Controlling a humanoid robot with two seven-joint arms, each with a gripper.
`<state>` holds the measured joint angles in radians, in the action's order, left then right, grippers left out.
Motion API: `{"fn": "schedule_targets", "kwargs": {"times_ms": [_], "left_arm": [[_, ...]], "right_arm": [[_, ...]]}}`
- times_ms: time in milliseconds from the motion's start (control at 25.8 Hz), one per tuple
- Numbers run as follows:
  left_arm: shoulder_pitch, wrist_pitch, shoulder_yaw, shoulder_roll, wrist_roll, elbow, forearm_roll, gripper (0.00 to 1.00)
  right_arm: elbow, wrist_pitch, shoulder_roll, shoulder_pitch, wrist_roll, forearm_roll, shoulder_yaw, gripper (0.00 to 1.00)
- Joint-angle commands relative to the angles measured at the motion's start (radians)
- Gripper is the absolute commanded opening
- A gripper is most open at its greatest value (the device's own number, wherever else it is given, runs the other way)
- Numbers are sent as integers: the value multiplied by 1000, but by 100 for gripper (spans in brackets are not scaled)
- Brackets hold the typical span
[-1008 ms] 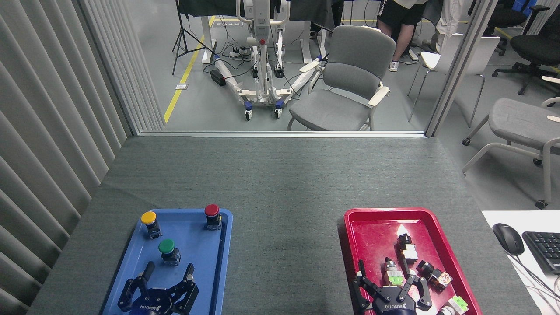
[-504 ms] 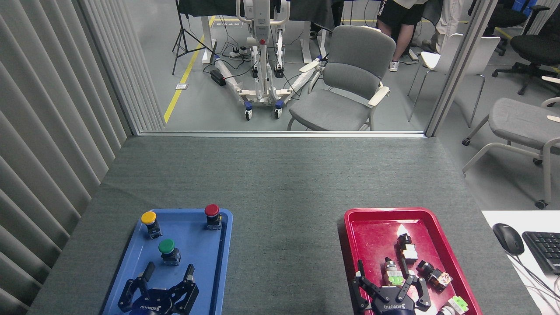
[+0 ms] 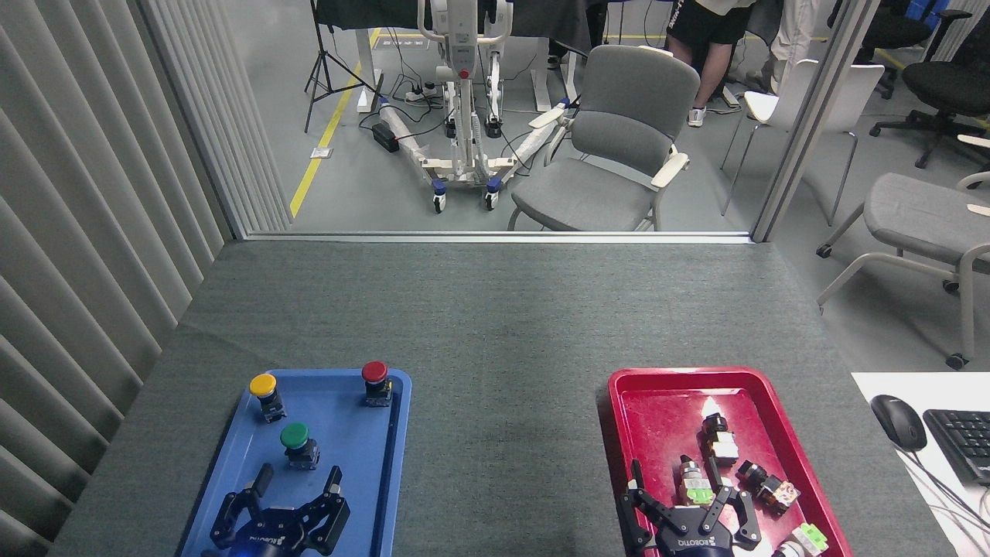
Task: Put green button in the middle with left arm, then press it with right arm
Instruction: 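Close the left hand around the green button, then carry the green button off the tray toward the table middle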
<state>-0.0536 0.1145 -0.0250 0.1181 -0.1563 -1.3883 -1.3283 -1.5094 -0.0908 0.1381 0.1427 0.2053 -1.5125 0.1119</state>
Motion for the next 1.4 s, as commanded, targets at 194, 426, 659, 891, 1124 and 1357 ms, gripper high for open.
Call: {"fn": "schedule_targets", "kwargs": {"times_ms": [194,426,659,891,1124,1357], "left_arm": [[166,5,-1,25,0,242,-2,99],[204,7,-1,20,-2,290,-2,99],[261,7,-1,11,-3,379,1,71],[252,17,-21,23,-8,384,-3,12],[228,111,-29,35,-8,338,3,0],[225,186,-134,6,-45,124,-2,0]], "right_arm": [[0,0,2,0,0,0,0,100],[1,0,2,2,0,0,0,100],[1,0,2,0,0,0,2,100],[3,2,0,2,0,0,3,100],[1,2,3,2,0,0,3,100],[1,0,9,2,0,2,3,100]]}}
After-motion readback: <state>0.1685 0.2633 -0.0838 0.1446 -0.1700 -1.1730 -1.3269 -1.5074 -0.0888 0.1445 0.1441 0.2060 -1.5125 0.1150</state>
